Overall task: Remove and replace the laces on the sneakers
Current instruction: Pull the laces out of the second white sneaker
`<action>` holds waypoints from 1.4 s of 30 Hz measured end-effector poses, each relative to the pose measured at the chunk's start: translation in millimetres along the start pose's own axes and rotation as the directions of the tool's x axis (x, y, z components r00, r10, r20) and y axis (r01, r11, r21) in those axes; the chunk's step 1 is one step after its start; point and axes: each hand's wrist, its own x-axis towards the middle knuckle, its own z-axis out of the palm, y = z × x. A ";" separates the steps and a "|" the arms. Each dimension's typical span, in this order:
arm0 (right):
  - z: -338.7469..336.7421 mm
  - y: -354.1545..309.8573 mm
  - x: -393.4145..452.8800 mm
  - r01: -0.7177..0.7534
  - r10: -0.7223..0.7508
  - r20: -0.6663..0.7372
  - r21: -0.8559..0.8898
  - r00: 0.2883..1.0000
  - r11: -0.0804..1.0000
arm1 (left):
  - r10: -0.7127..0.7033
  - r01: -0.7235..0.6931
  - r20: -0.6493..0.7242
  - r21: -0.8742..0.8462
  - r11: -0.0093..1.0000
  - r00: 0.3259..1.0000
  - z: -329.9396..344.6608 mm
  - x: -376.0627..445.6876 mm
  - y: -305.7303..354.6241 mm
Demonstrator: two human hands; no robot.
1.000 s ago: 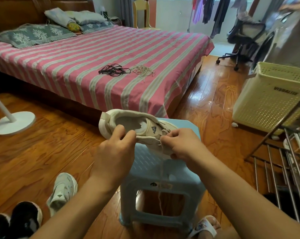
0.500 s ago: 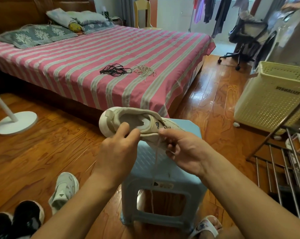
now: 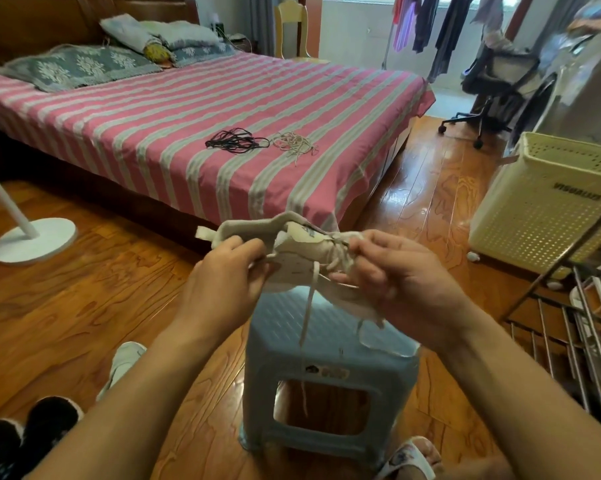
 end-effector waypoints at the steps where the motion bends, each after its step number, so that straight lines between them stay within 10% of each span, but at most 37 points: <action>1: -8.0 -3.1 -1.4 -0.074 0.073 0.021 0.053 0.997 0.996 | -0.020 0.020 0.023 0.006 1.000 1.000 0.8 0.4 -3.1; 5: -12.3 -1.1 -7.0 -0.039 -0.027 0.256 0.249 0.966 0.968 | -0.128 0.139 0.140 -0.075 0.987 0.982 8.6 3.9 -8.4; 9: 0.2 13.3 -0.6 0.174 -0.122 0.191 -0.287 0.974 0.942 | -0.137 0.144 0.127 -0.043 0.989 0.982 19.1 -4.1 5.1; 15: -31.8 -9.7 -10.7 -0.061 0.053 0.033 0.307 0.998 0.950 | -0.234 0.240 -0.056 0.179 0.954 0.971 1.9 8.9 -32.1; 19: -9.7 -0.2 -11.7 0.145 -0.148 0.022 0.106 0.989 0.984 | -0.223 0.222 0.001 0.086 0.971 0.975 13.4 0.3 -20.1; 22: -32.2 -5.7 -11.4 -0.155 0.161 0.125 -0.058 0.979 0.986 | -0.308 0.314 -0.059 0.146 0.938 0.949 8.6 0.5 -47.4; 28: -59.0 -6.3 -18.9 -0.570 0.590 0.321 -0.165 0.741 0.805 | -0.206 0.224 -0.098 0.240 0.945 0.974 2.0 -3.5 -56.4; 33: -23.1 14.4 -14.9 -0.036 0.045 0.107 -0.083 0.993 0.996 | -0.124 0.137 -0.096 0.145 0.980 0.988 3.2 -2.4 -50.2; 36: -15.1 9.6 -8.9 -0.062 0.058 0.108 0.029 0.992 0.998 | -0.131 0.140 -0.103 0.080 0.987 0.986 13.2 -8.2 -34.9; 38: -26.2 -0.3 -12.3 -0.333 0.380 0.114 -0.299 0.918 0.894 | -0.200 0.210 -0.105 0.093 0.973 0.974 17.1 -8.8 -40.2; 40: -48.1 -8.8 -21.4 -0.517 0.608 -0.096 -0.639 0.788 0.569 | -0.295 0.309 -0.127 0.110 0.945 0.947 11.5 -6.5 -56.7; 42: -61.1 -18.0 -32.4 -0.581 0.656 -0.172 -0.658 0.735 0.479 | -0.310 0.334 -0.159 0.156 0.930 0.937 2.7 -3.5 -70.4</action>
